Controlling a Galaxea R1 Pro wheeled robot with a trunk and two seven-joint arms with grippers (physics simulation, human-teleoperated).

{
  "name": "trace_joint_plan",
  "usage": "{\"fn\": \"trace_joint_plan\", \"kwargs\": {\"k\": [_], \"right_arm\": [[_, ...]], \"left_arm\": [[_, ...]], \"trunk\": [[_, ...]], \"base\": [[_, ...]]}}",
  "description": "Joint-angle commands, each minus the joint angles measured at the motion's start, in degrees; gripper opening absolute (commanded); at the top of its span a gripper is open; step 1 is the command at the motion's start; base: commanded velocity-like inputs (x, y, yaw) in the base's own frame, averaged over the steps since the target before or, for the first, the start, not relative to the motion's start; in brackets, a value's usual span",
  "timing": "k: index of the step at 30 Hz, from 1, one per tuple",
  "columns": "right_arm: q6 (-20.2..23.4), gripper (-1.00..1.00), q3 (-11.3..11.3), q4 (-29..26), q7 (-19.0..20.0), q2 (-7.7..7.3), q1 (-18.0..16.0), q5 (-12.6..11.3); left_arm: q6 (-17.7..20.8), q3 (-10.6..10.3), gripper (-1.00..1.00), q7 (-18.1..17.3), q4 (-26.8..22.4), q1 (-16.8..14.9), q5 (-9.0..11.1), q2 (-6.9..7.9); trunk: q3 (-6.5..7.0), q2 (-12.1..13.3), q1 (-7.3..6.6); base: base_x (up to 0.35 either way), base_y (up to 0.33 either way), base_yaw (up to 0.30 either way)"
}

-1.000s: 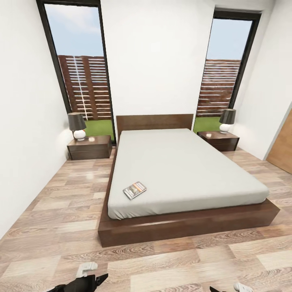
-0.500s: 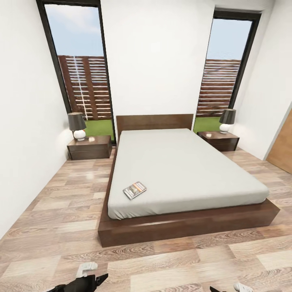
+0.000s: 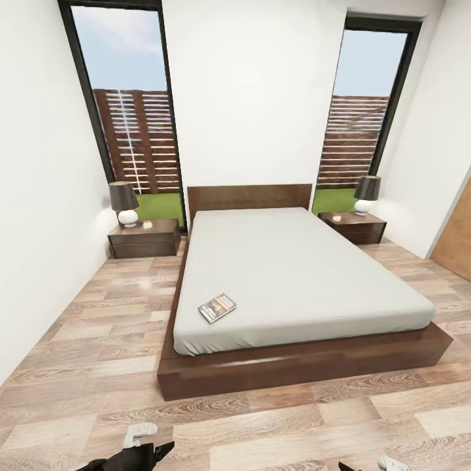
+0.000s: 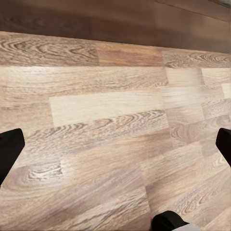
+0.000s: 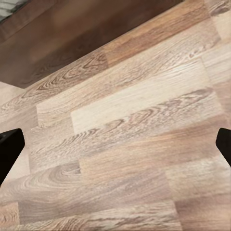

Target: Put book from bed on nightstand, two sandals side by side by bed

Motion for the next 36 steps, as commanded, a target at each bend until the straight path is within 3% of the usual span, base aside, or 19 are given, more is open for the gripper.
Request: {"fn": "trace_joint_plan", "kwargs": {"k": [1, 14, 23, 36], "right_arm": [[-0.1, 1.00, -0.3, 0.1, 0.2, -0.01, 0.0, 0.1], [-0.2, 1.00, -0.3, 0.1, 0.2, 0.03, 0.0, 0.1], [-0.2, 1.00, -0.3, 0.1, 0.2, 0.03, 0.0, 0.1], [-0.2, 1.00, -0.3, 0.1, 0.3, 0.05, 0.0, 0.1]], "left_arm": [[-0.2, 0.2, 1.00, -0.2, 0.1, -0.1, -0.1, 0.01], [-0.2, 0.2, 1.00, -0.2, 0.1, -0.1, -0.1, 0.01], [-0.3, 0.2, 1.00, -0.2, 0.1, -0.1, -0.1, 0.01], [-0.2, 0.3, 1.00, -0.2, 0.0, -0.1, -0.2, 0.09]], "trunk": [[-0.06, 0.0, 0.02], [-0.06, 0.0, 0.02], [-0.06, 0.0, 0.02], [-0.06, 0.0, 0.02]], "base": [[0.239, 0.000, 0.000], [0.314, 0.000, 0.000], [0.066, 0.000, 0.000], [0.294, 0.000, 0.000]]}}
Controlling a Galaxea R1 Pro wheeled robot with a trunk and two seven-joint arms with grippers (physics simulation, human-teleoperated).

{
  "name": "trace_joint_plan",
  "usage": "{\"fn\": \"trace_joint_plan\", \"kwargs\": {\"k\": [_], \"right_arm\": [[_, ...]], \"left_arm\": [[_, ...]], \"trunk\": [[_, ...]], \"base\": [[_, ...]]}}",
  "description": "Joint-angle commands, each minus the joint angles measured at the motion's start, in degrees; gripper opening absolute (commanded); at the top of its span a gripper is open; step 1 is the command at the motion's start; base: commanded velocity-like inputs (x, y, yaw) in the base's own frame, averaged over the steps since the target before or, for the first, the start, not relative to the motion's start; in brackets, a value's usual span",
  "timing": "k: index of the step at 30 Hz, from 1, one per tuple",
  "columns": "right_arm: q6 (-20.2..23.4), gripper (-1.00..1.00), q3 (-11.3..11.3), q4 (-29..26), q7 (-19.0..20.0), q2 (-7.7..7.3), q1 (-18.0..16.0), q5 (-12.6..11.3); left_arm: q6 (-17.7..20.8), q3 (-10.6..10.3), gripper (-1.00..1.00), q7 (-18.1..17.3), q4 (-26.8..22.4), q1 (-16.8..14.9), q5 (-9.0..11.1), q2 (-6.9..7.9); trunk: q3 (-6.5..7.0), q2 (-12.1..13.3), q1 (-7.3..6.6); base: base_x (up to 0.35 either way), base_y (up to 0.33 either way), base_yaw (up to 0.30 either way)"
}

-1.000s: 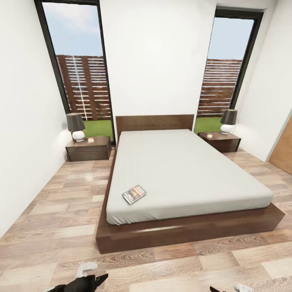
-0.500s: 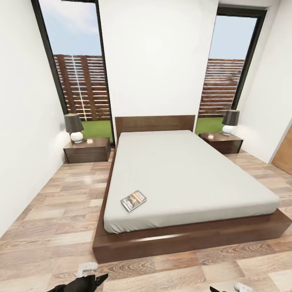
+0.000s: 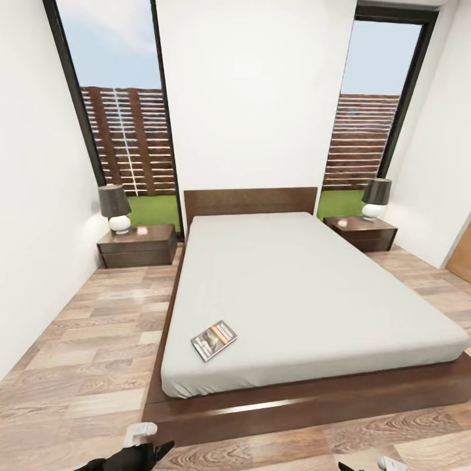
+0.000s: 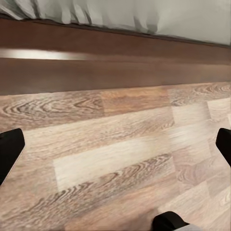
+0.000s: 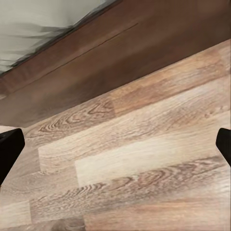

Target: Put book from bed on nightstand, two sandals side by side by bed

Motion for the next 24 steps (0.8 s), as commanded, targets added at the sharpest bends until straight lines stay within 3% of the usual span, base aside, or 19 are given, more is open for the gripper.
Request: {"fn": "trace_joint_plan", "kwargs": {"k": [1, 10, 19, 24], "right_arm": [[-0.1, 1.00, -0.3, 0.1, 0.3, 0.01, 0.0, 0.2], [-0.1, 1.00, -0.3, 0.1, 0.3, -0.02, -0.1, 0.2], [0.0, 1.00, -0.3, 0.1, 0.4, -0.02, 0.0, 0.2], [0.0, 1.00, -0.3, 0.1, 0.5, -0.01, -0.1, 0.2]], "left_arm": [[-0.2, 0.2, 1.00, -0.2, 0.1, 0.0, -0.1, 0.01], [-0.3, 0.2, 1.00, -0.2, 0.1, 0.0, -0.2, 0.01], [-0.3, 0.2, 1.00, -0.2, 0.1, 0.0, -0.2, 0.01], [-0.3, 0.2, 1.00, -0.2, 0.1, 0.0, -0.2, 0.01]], "trunk": [[-0.06, 0.0, 0.03], [-0.06, 0.0, 0.03], [-0.06, 0.0, 0.03], [-0.06, 0.0, 0.03]], "base": [[0.321, 0.000, 0.000], [0.185, 0.000, 0.030], [0.016, 0.000, 0.253], [0.198, -0.045, 0.231]]}}
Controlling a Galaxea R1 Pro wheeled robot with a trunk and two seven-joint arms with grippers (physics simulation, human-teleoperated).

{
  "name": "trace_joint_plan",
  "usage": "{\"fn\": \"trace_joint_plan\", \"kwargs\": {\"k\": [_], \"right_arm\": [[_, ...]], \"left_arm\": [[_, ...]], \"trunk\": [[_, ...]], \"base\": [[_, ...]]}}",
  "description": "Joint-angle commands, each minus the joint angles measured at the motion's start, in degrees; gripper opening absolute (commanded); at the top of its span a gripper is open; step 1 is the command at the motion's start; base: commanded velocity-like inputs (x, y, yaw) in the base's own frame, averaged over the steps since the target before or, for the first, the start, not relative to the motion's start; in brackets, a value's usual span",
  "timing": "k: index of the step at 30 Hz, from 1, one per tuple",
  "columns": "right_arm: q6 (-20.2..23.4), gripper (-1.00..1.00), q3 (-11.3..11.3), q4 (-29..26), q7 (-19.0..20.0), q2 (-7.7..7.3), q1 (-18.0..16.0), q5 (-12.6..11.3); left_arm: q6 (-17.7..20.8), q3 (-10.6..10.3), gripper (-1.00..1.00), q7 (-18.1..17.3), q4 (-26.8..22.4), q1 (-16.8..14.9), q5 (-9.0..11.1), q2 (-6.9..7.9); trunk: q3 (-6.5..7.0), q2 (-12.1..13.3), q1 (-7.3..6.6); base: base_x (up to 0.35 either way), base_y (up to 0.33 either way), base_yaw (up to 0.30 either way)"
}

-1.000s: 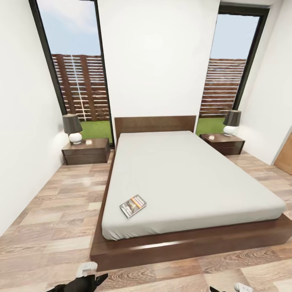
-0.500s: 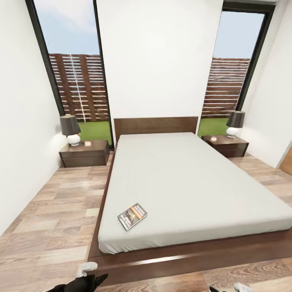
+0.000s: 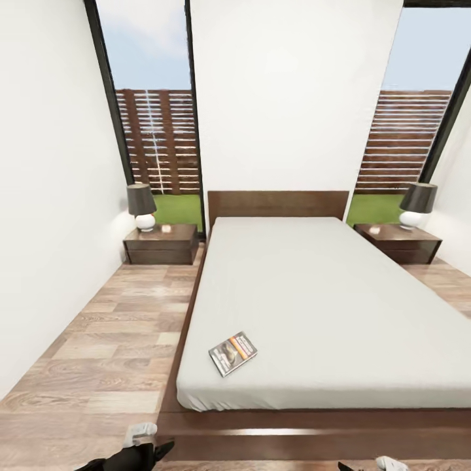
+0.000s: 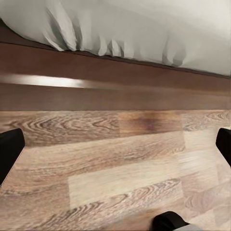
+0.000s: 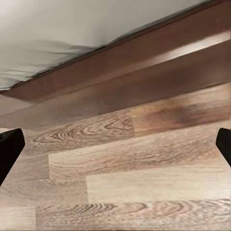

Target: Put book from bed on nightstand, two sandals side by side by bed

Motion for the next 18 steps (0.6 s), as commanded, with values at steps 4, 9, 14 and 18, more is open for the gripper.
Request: {"fn": "trace_joint_plan", "kwargs": {"k": [4, 9, 14, 18], "right_arm": [[-0.1, 1.00, -0.3, 0.1, 0.3, -0.01, 0.0, 0.2], [-0.1, 1.00, -0.3, 0.1, 0.3, -0.01, 0.0, 0.1], [-0.1, 1.00, -0.3, 0.1, 0.3, -0.01, 0.0, 0.1], [-0.1, 1.00, -0.3, 0.1, 0.3, 0.00, 0.0, 0.2]], "left_arm": [[-0.2, 0.2, 1.00, -0.2, 0.1, -0.1, -0.1, 0.00], [-0.2, 0.2, 1.00, -0.2, 0.1, -0.1, -0.1, 0.00], [-0.1, 0.1, 1.00, -0.4, -0.1, -0.1, -0.1, -0.05], [0.0, 0.0, 1.00, -0.4, -0.2, -0.1, -0.2, -0.07]], "trunk": [[-0.06, 0.0, 0.03], [-0.06, 0.0, 0.03], [0.48, 1.2, -0.63], [1.20, 2.8, -1.51]], "base": [[0.291, -0.023, 0.037], [0.194, -0.002, 0.003], [0.017, 0.000, 0.000], [0.001, 0.000, 0.000]]}}
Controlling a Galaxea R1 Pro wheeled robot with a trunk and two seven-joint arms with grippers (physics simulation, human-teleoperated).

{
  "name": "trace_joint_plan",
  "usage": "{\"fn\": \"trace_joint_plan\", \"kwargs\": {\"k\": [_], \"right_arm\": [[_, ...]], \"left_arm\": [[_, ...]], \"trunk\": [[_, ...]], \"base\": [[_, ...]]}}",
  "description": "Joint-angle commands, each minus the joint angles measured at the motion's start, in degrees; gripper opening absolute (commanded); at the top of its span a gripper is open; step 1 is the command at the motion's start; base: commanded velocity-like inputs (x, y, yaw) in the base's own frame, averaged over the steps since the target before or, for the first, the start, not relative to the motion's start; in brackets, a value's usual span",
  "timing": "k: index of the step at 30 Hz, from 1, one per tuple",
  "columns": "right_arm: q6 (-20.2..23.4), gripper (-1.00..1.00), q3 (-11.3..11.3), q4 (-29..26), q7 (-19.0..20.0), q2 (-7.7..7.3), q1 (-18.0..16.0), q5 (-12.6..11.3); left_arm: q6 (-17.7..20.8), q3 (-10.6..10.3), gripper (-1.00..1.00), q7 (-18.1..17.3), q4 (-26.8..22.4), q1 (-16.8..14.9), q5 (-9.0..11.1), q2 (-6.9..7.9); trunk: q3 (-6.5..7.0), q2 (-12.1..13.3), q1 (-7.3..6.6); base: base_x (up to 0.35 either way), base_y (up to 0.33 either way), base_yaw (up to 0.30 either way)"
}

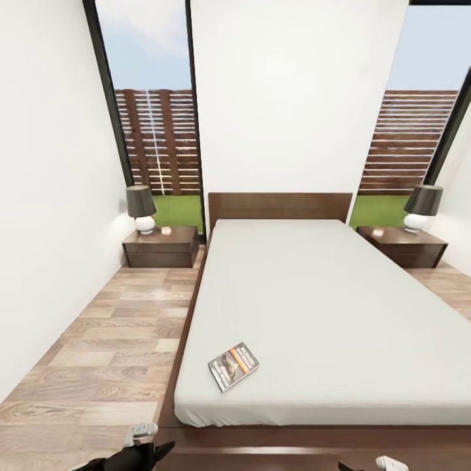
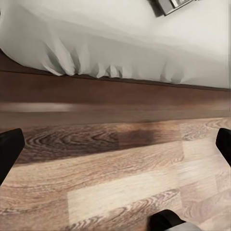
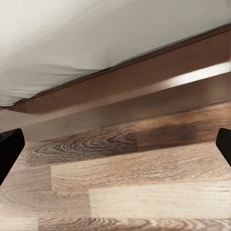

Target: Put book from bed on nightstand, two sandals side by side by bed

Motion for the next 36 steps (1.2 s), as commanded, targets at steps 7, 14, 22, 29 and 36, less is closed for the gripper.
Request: {"fn": "trace_joint_plan", "kwargs": {"k": [7, 14, 22, 29, 36], "right_arm": [[-0.1, 1.00, -0.3, 0.1, 0.2, -0.02, 0.0, 0.2], [-0.1, 1.00, -0.3, 0.1, 0.1, -0.01, 0.0, 0.1], [-0.1, 1.00, -0.3, 0.1, -0.1, 0.00, 0.0, 0.1], [-0.1, 1.00, -0.3, 0.1, -0.1, -0.02, 0.0, 0.1], [-0.1, 1.00, -0.3, 0.1, -0.1, -0.05, 0.0, 0.1]], "left_arm": [[-0.3, 0.2, 1.00, -0.2, 0.1, 0.0, -0.1, -0.01], [-0.4, 0.2, 1.00, -0.2, 0.1, 0.0, -0.2, 0.00], [-0.4, 0.2, 1.00, -0.2, 0.1, 0.0, -0.2, -0.01], [-0.4, 0.2, 1.00, 0.0, 0.1, 0.0, -0.2, -0.01], [-0.4, 0.2, 1.00, 0.0, 0.1, 0.0, -0.2, -0.01]], "trunk": [[1.20, 2.8, -1.55], [2.46, 5.6, -3.08], [3.90, 8.8, -4.84], [5.15, 11.6, -6.38], [6.41, 14.4, -7.92]], "base": [[0.000, 0.000, 0.000], [0.000, 0.000, 0.000], [0.000, 0.000, 0.000], [0.000, 0.000, 0.000], [0.000, 0.000, 0.000]]}}
